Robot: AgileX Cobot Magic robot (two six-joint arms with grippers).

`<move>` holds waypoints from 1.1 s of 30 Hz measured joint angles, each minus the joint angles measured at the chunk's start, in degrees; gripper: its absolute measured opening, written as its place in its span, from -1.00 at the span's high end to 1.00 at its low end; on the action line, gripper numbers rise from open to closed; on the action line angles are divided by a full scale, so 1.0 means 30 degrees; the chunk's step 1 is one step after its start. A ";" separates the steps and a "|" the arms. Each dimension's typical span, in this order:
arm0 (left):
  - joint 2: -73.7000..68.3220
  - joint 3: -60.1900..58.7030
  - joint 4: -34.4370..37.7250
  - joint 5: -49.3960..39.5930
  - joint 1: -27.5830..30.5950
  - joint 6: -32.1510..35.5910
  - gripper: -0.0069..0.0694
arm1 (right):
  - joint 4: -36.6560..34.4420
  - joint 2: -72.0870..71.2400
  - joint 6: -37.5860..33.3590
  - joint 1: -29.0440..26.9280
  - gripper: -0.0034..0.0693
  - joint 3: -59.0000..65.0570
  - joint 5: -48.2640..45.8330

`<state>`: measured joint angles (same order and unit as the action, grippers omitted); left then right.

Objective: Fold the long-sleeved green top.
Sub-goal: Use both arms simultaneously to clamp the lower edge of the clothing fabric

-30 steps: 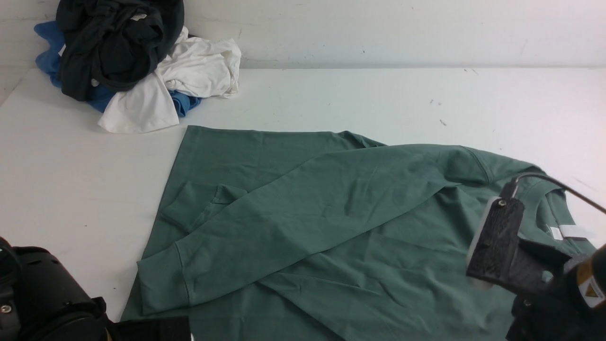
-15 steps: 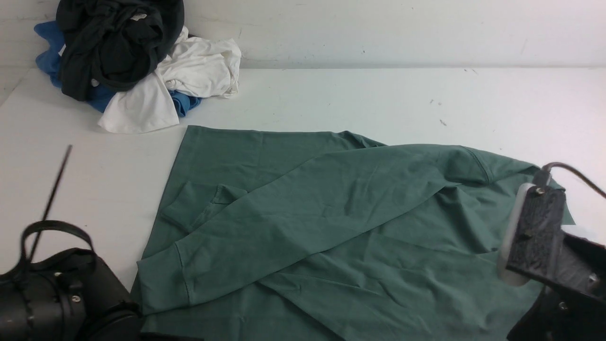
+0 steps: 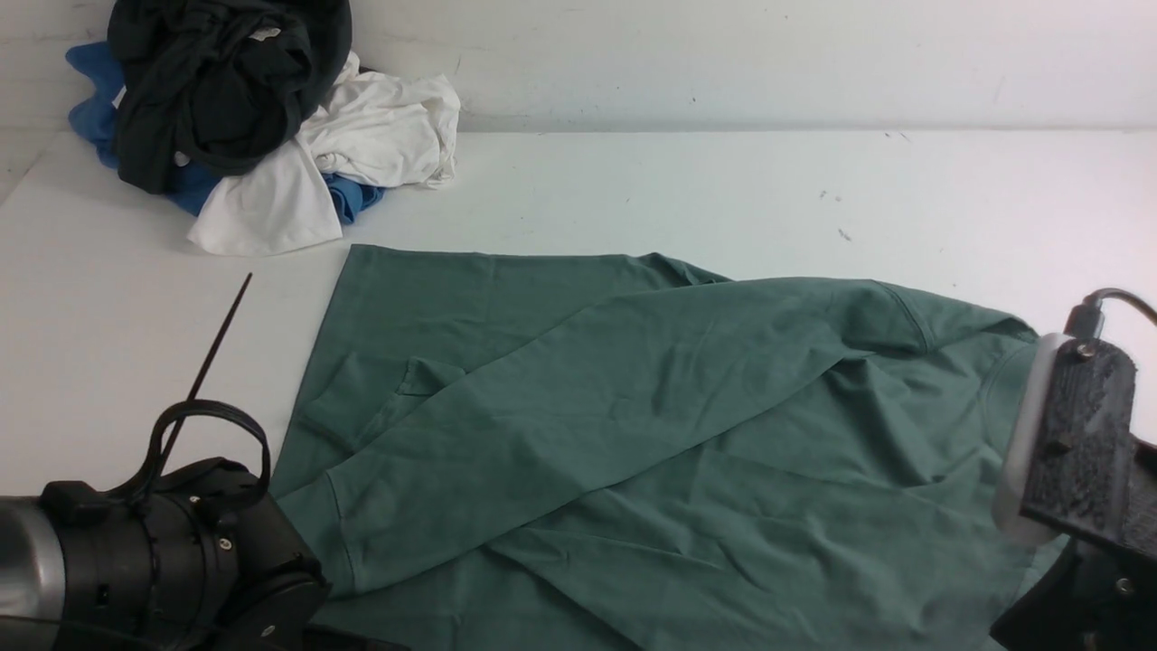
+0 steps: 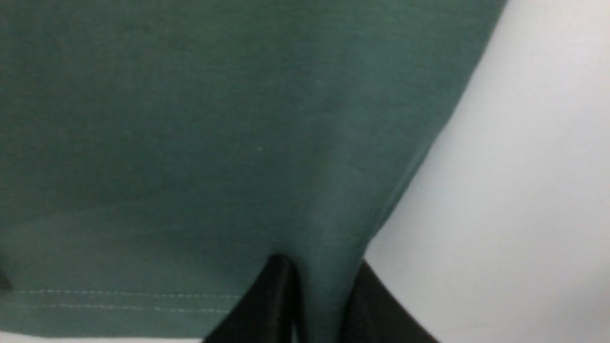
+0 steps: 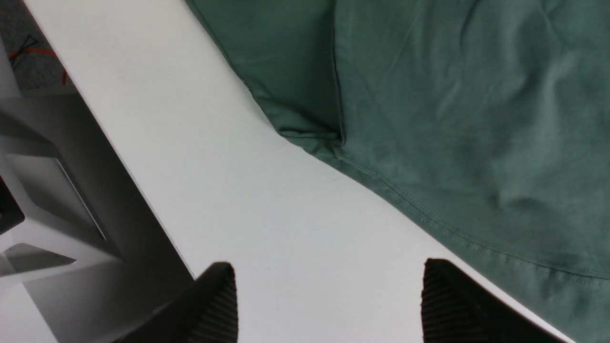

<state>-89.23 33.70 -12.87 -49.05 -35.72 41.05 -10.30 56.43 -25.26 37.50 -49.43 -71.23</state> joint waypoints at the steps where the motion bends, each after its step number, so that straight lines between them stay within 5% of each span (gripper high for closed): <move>1: 0.0000 0.0000 -0.0020 -0.0013 0.0000 0.0000 0.70 | 0.0018 0.0000 0.0000 0.0000 -0.41 0.0000 0.0000; 16: 0.2547 0.0746 0.1586 -0.2610 0.0000 -0.0318 0.79 | 0.2933 0.1617 0.0107 -0.0025 -0.41 0.0000 0.1041; 27: 0.3439 0.0763 0.1709 -0.3032 0.0490 -0.0338 0.78 | 0.3781 0.8222 -0.0547 -0.3566 -0.41 0.0000 0.3561; 33: 0.3881 0.0763 0.1788 -0.2558 0.1057 -0.0414 0.78 | 0.3781 1.0576 -0.2473 -0.3890 -0.41 0.0000 0.3848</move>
<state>-77.58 35.98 -7.50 -56.72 -32.54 39.81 1.04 88.16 -32.68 25.83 -49.43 -59.69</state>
